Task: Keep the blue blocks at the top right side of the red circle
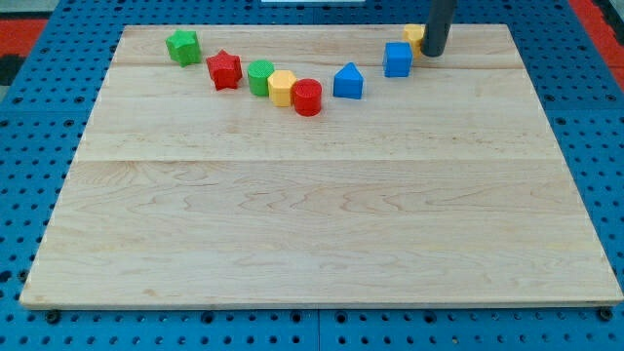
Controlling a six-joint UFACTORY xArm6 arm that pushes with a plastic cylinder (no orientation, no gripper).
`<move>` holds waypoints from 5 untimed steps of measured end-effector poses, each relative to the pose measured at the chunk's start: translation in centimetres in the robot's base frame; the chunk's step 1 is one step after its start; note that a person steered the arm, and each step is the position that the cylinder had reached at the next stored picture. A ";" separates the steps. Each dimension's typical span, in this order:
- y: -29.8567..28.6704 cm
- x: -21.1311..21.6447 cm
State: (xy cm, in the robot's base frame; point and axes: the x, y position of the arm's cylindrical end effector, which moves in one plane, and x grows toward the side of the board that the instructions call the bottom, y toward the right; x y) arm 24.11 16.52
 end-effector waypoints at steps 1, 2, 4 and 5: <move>-2.0 2.4; -1.9 2.8; -3.1 0.7; -6.9 -0.8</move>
